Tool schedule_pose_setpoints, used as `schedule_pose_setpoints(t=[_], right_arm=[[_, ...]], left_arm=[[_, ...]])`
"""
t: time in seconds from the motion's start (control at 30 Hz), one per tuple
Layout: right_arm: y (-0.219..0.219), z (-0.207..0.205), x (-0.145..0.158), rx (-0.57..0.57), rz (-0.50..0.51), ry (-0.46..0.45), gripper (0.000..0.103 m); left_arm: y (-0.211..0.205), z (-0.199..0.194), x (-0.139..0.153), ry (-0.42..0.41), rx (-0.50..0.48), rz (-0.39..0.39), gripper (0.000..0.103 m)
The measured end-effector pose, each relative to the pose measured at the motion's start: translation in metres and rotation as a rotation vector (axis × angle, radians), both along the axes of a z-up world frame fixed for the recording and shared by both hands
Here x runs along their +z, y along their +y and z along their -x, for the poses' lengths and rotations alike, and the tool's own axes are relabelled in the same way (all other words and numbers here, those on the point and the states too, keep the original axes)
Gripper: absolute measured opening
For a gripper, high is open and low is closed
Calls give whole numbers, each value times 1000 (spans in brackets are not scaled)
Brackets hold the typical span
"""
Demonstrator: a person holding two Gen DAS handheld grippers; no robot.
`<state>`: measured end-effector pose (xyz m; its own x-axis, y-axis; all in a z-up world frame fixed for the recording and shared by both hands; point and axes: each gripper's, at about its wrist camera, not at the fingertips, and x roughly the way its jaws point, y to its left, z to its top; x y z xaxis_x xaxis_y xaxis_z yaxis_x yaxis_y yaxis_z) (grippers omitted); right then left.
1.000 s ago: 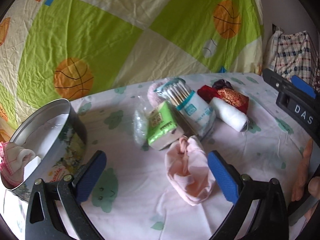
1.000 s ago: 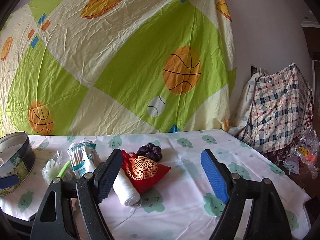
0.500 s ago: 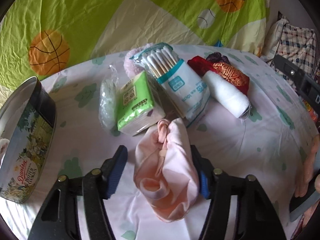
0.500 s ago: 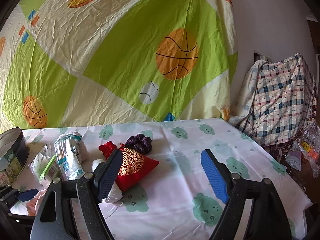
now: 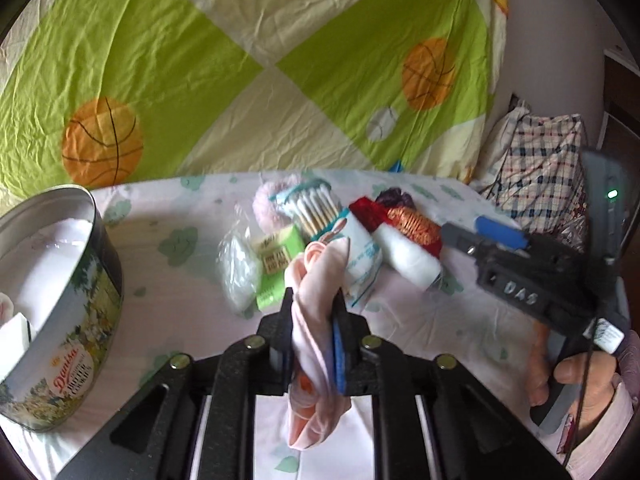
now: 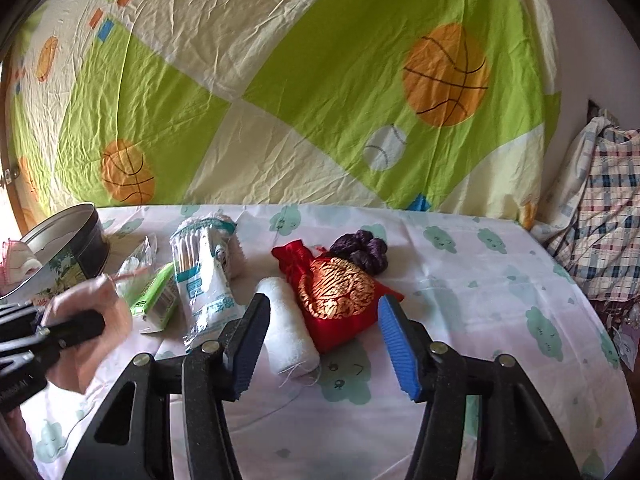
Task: Organize soft objects
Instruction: 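Grasp the pink cloth with the left tool while the right tool grasps the white bandage roll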
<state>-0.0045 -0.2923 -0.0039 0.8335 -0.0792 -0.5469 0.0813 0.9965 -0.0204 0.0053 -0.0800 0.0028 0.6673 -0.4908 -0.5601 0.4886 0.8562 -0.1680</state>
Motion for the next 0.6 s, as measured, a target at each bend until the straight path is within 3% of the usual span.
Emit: schedule_pose_setpoints(t=[0.07, 0.17, 0.33, 0.5, 0.6], right_arm=[[5, -8, -5, 22, -2, 43, 47], [10, -18, -12, 53, -8, 96, 46], [21, -42, -29, 85, 2, 228, 40], [23, -56, -36, 51, 38, 278, 38], [17, -54, -34, 53, 10, 268, 34]], left_arm=[[12, 1, 11, -49, -5, 48, 13], [28, -7, 21, -85, 26, 83, 13], [42, -25, 25, -117, 106, 40, 13], [50, -33, 15, -75, 143, 47, 13], [49, -34, 11, -74, 155, 32, 13]])
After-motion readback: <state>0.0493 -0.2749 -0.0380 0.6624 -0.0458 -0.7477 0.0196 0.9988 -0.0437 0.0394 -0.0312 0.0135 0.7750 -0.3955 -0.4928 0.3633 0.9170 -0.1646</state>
